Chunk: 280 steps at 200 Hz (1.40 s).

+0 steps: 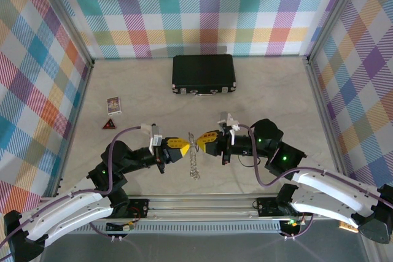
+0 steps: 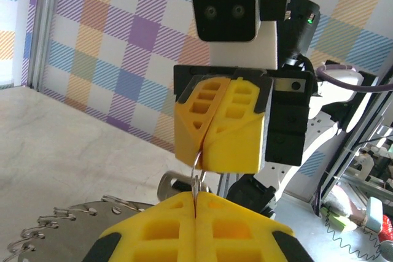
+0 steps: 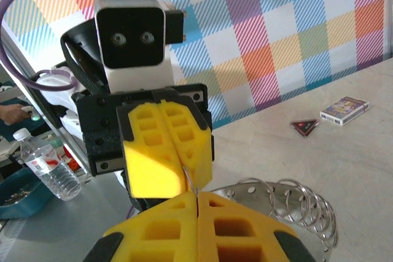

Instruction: Put the keys on the keyring

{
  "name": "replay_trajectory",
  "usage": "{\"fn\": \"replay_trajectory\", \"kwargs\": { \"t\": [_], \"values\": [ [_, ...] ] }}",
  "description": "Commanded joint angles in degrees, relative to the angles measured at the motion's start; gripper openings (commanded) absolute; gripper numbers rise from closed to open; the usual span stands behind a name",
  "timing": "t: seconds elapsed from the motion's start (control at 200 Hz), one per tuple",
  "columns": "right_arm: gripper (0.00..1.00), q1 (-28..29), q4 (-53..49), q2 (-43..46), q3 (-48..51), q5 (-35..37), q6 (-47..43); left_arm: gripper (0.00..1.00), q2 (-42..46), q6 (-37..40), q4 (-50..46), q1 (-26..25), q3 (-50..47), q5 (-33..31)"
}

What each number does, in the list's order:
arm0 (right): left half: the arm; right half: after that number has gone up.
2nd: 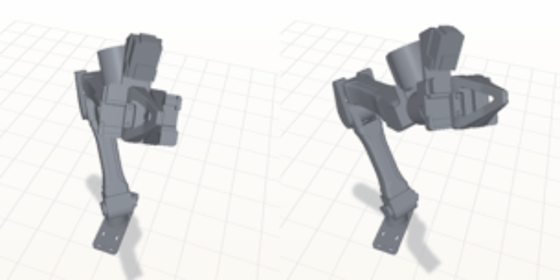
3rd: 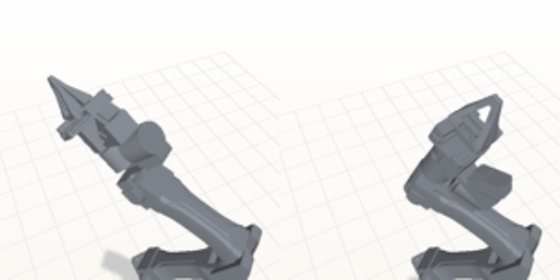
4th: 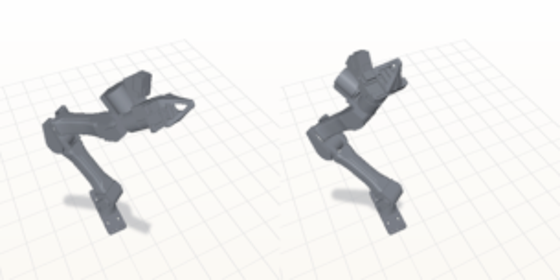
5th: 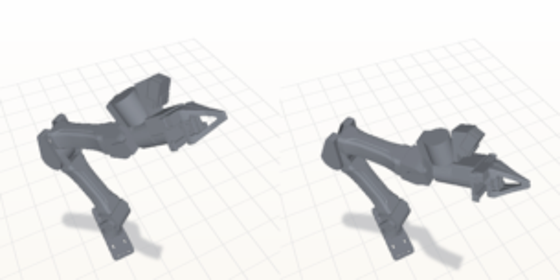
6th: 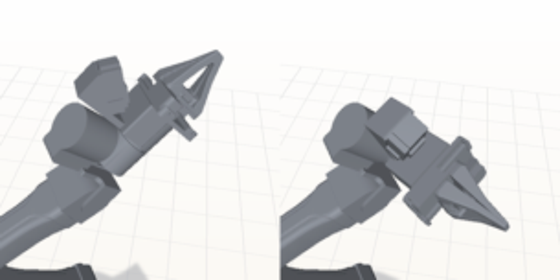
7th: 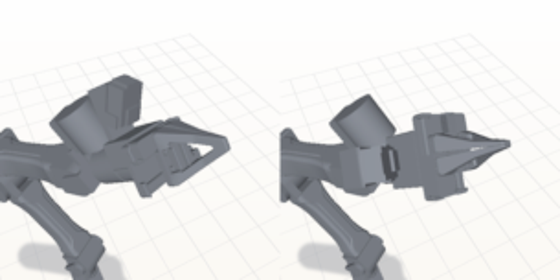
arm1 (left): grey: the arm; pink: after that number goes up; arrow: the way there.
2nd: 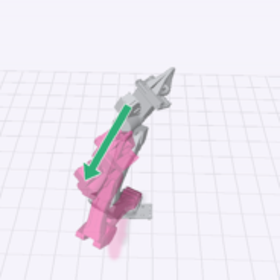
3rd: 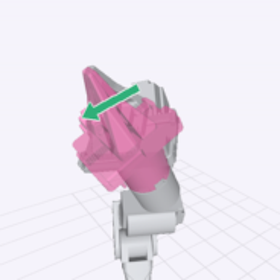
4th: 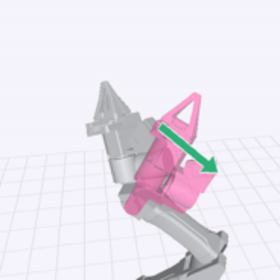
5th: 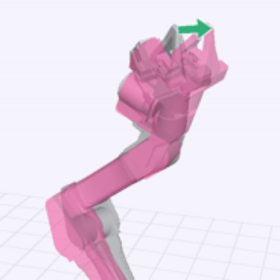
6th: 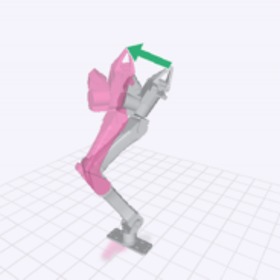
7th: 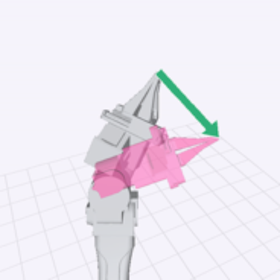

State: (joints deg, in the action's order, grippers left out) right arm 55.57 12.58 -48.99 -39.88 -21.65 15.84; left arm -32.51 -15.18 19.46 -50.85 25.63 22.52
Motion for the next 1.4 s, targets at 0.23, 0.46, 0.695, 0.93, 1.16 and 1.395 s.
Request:
{"fn": "replay_trajectory", "kwargs": {
  "t": [0.23,0.46,0.695,0.93,1.16,1.395],
  "values": [
    [0.0,0.4,5.79,-0.78,0.62,-0.57,2.5,0.0,0.87,1.1,3.61,0.58,-0.06,-0.64],
    [0.0,0.38,4.04,-1.17,0.12,-1.28,2.37,0.0,1.03,1.12,3.78,0.58,-0.31,-1.08],
    [0.0,0.31,2.83,-0.9,-0.22,-1.11,2.38,0.0,1.48,1.47,3.37,0.55,-0.49,-1.8],
    [0.0,0.29,2.53,-0.07,-0.36,-0.35,2.89,0.0,1.4,1.7,3.54,0.58,-0.75,-1.69],
    [0.0,0.31,3.44,-0.48,0.04,-0.59,4.8,0.0,1.13,1.74,4.26,0.57,-0.84,-1.52],
    [0.0,0.31,4.09,-0.13,0.39,-0.18,5.78,0.0,1.79,1.9,4.37,0.55,-1.28,-1.74]
  ]
}}
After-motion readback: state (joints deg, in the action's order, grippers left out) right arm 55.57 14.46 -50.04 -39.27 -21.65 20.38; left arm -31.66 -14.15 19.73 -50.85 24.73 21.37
